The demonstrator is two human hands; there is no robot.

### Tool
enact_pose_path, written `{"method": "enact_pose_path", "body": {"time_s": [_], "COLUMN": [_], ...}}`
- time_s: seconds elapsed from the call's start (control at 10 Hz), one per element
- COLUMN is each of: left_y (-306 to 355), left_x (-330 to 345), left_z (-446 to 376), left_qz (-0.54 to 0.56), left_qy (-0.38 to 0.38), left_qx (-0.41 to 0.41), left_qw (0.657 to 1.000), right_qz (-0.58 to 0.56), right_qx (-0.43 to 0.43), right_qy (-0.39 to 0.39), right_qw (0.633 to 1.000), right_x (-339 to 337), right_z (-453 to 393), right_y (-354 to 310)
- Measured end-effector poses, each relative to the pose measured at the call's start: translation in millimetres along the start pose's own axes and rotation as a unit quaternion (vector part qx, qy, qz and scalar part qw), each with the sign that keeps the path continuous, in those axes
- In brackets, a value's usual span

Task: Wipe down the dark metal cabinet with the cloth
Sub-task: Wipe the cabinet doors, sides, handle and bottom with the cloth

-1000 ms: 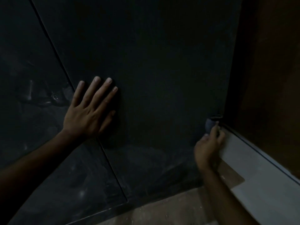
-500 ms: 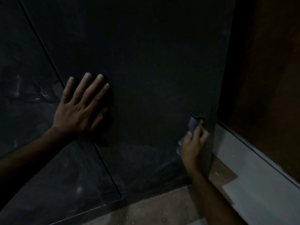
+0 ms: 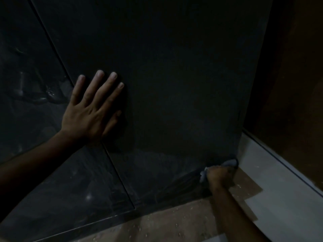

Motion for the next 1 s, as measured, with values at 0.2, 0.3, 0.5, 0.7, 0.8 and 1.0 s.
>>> {"method": "enact_pose_path", "body": {"time_s": [0.2,0.3,0.5,0.7,0.8,1.0], "left_y": [-0.2,0.6,2.9,-0.1,1.6,0.1], "left_x": [-0.2,-2.0,-2.1,-3.3,-2.0,-2.4], "left_z": [-1.3,-1.5,-2.5,-2.6,-1.6,-2.5], "left_qz": [0.006,0.006,0.015,0.011,0.004,0.005], "left_qy": [0.001,-0.002,-0.002,-0.007,-0.006,-0.001], "left_qx": [-0.001,0.0,-0.007,-0.007,-0.004,-0.003], "left_qw": [1.0,1.0,1.0,1.0,1.0,1.0], "right_qz": [0.109,0.122,0.01,0.179,0.012,0.277], "right_qx": [0.216,0.276,0.22,0.093,0.239,-0.021], "right_qy": [0.609,0.568,0.622,0.496,0.604,0.481], "right_qw": [0.755,0.766,0.751,0.844,0.761,0.832], "right_x": [8.6,11.7,18.2,87.3,52.7,126.7], "right_z": [33.0,39.0,20.1,37.0,48.0,12.2], "right_y": [6.2,28.8,-17.1,-6.0,29.0,-50.2]}}
Point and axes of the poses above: each hand's wrist, its own z-axis away from the middle knuckle, its own x-axis out of the palm, y = z × x, the point moved 7 cm from there along -z, towards the middle knuckle, and after that the axes turned 5 degrees about y, right-handed, at the moved point
